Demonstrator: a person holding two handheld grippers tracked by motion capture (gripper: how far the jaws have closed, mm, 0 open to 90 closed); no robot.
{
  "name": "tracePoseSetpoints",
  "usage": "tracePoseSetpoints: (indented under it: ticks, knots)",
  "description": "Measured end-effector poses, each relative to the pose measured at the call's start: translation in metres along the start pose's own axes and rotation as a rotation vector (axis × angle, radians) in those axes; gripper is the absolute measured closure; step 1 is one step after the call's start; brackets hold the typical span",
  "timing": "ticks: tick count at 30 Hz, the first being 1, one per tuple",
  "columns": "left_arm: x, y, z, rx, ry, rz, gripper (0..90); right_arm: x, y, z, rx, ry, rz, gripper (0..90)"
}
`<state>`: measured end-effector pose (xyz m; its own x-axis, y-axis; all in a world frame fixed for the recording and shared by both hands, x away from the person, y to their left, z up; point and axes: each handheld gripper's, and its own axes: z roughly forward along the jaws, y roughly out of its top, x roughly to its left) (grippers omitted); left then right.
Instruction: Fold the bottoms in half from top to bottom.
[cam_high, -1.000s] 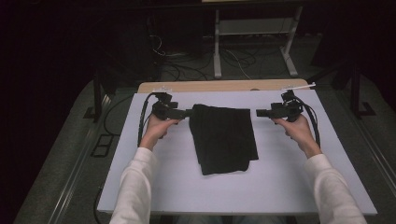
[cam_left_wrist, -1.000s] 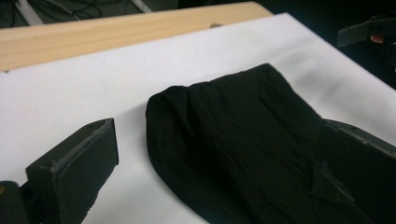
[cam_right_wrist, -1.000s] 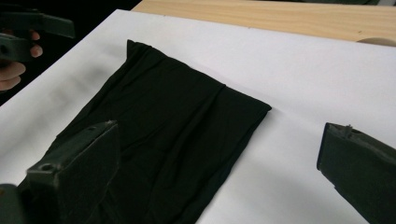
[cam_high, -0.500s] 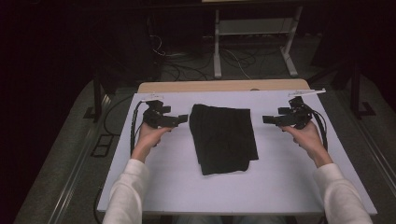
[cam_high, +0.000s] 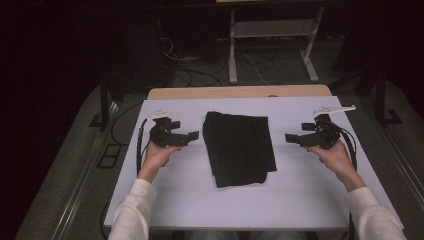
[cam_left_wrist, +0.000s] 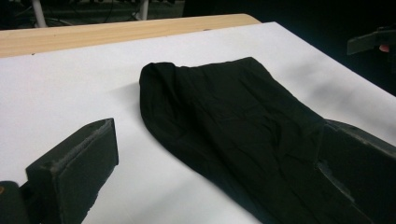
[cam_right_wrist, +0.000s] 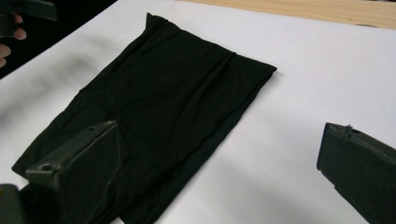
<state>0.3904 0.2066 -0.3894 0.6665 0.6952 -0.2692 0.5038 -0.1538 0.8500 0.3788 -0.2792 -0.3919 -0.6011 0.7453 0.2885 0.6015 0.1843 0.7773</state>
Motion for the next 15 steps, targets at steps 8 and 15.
tracePoseSetpoints:
  ticks: [8, 15]
  knots:
    - [-0.015, 0.002, -0.007, 0.006, -0.001, 0.048, 0.0, 0.008, -0.011, -0.009, -0.019, -0.003, -0.023, 0.0]
    - [-0.029, -0.002, -0.016, -0.006, -0.009, 0.088, 0.0, 0.011, -0.024, -0.016, -0.018, -0.010, -0.027, 0.0]
